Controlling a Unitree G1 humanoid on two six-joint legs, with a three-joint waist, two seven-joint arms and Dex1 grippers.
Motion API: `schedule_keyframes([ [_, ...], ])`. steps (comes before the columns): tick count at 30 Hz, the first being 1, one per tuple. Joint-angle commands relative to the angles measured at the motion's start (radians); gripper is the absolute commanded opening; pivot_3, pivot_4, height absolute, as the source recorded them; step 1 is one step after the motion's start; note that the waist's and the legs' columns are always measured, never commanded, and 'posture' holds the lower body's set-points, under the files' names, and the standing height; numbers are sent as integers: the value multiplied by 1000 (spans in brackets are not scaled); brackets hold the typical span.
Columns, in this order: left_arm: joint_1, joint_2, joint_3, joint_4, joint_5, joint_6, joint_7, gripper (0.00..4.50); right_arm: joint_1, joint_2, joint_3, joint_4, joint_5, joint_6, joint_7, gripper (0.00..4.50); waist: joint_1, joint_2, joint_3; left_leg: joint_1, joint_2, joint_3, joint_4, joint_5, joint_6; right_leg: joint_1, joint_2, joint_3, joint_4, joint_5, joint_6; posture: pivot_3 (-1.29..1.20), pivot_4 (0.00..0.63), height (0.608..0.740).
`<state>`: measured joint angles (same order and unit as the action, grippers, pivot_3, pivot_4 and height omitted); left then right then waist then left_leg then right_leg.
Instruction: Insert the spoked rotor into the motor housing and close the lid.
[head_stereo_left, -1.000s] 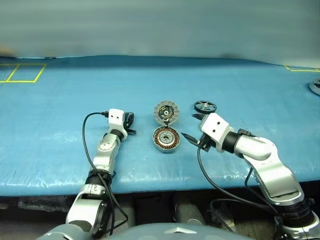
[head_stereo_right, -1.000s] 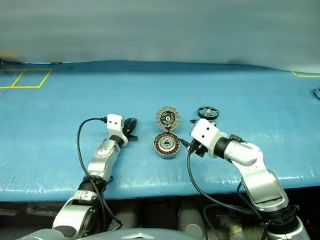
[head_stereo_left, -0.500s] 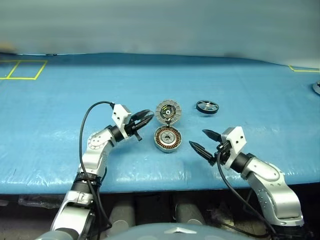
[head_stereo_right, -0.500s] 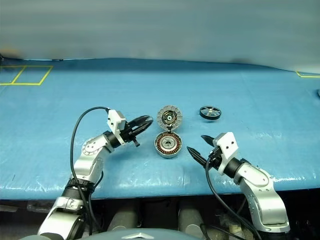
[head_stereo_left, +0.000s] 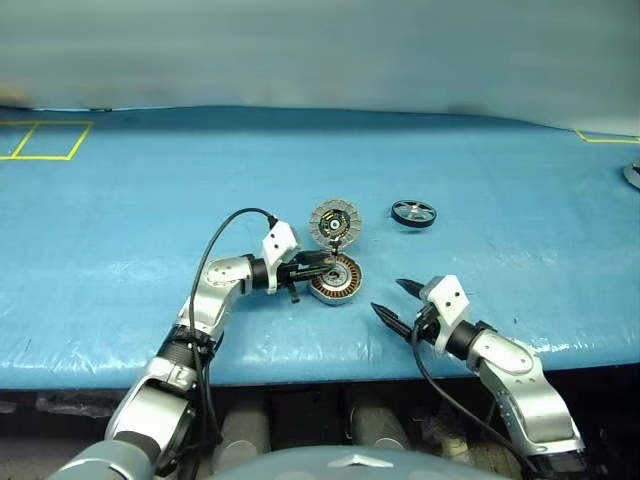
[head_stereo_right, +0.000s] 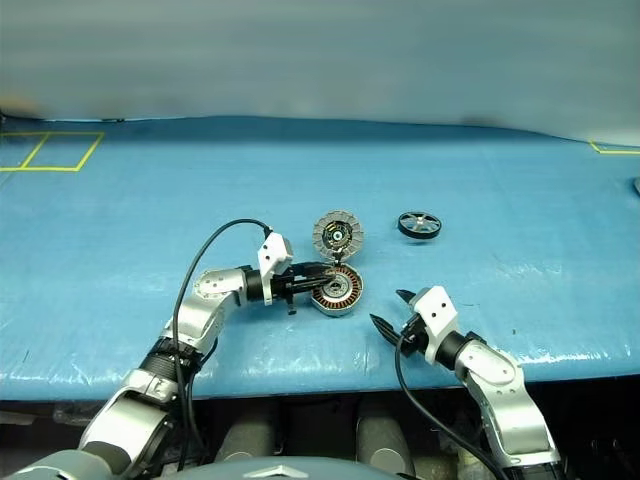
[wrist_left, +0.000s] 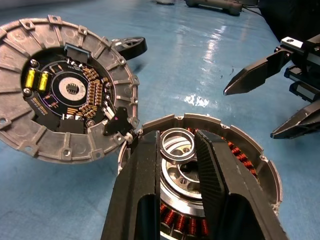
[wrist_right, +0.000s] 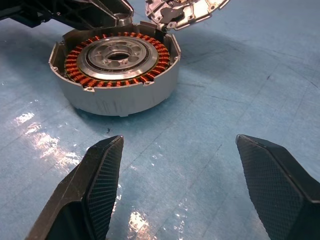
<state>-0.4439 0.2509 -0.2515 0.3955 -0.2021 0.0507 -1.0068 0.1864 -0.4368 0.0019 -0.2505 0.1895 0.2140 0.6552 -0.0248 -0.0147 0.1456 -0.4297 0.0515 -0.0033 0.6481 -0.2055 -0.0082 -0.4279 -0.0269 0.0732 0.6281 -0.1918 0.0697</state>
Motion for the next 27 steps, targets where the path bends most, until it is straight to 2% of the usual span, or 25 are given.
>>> schedule_keyframes([
  [1, -26, -13, -17, 8, 17, -21, -23, 682, 1, -1, 2, -12, -10, -39, -11, 3794, 0, 0, 0, 0, 0, 0, 0, 0, 0, 0, 0, 0, 0, 0, 0, 0, 150, 740],
  [27, -34, -23, -10, 37, 60, -33, -14, 682, -17, -8, 10, 52, -44, -87, -27, 3794, 2, 0, 0, 0, 0, 0, 0, 0, 0, 1, 0, 0, 0, 0, 0, 0, 150, 740],
])
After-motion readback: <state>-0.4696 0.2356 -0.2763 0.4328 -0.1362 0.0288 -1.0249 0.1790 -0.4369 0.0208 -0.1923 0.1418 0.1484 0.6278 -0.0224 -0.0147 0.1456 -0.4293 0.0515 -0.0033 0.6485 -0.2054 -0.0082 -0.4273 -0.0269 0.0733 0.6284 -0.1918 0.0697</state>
